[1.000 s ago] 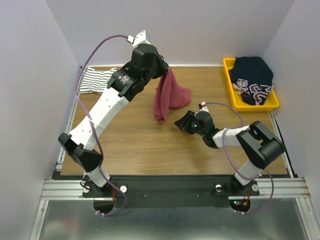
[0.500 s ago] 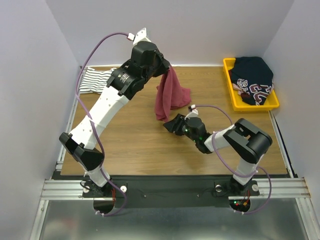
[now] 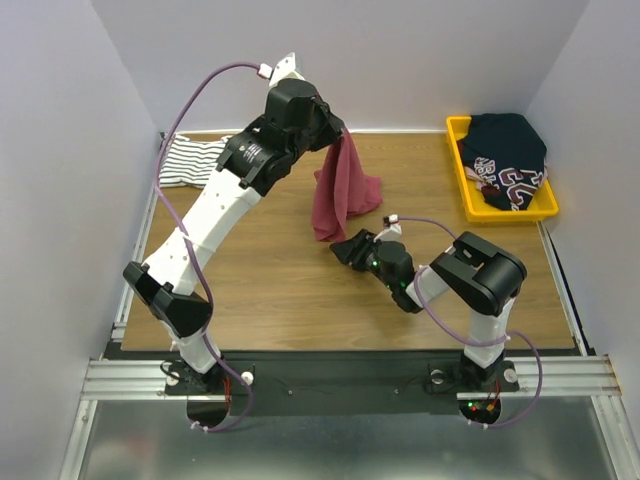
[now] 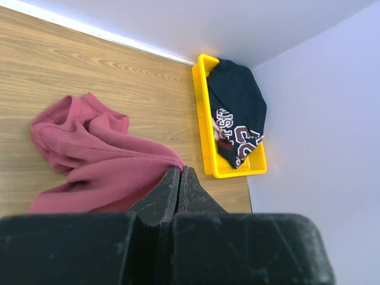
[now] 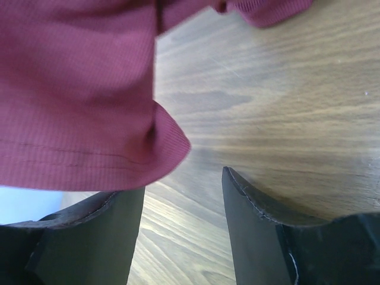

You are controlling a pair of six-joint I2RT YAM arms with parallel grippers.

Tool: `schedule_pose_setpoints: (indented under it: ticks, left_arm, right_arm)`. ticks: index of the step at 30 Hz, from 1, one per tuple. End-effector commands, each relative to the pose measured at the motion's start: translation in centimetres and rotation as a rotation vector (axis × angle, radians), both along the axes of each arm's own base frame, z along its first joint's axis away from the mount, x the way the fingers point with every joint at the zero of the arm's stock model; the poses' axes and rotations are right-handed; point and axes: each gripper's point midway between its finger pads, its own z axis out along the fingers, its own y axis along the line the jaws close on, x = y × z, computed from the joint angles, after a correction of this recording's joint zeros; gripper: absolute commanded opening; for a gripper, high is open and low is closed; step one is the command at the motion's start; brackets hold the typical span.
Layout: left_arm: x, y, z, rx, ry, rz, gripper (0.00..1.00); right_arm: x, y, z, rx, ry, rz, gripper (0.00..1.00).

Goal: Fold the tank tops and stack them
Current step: Flatten the tank top out

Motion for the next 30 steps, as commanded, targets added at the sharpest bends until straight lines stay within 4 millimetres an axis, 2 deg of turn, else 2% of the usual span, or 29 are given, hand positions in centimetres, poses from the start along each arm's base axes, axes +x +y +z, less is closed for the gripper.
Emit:
schedule_pose_setpoints:
  ticks: [1, 7, 10, 15, 21, 30]
  left_arm:
    - [-0.6, -0.6, 4.7, -0.115, -0.087, -0.011, 0.00]
    - [-0.8, -2.0, 6.3, -0.202, -0.103, -0.021, 0.00]
    - [-1.1, -2.6, 7.4, -0.234, -0.115, -0.032, 0.00]
    - [-1.2, -3.9, 7.8, -0.263, -0.111, -0.053, 0.00]
    - [-1.5, -4.1, 8.4, -0.292, -0.115, -0.049, 0.00]
    - [-1.9, -4.2, 8.5, -0.306, -0.114, -0.054, 0.00]
  right_arm:
    - [1.0, -0.8, 3.2, 0.124, -0.086, -0.087, 0.60]
    - [1.2, -0.9, 4.5, 0.194, -0.114, -0.105, 0.60]
    - [1.3, -1.0, 4.5, 0.199, -0.124, -0.112, 0.60]
    - [1.6, -1.6, 4.9, 0.210, -0.137, -0.151, 0.60]
    - [2.2, -2.4, 6.3, 0.240, -0.169, -0.204, 0.59]
    - [2.0, -3.7, 8.2, 0.284, -0.204, -0.250, 0.56]
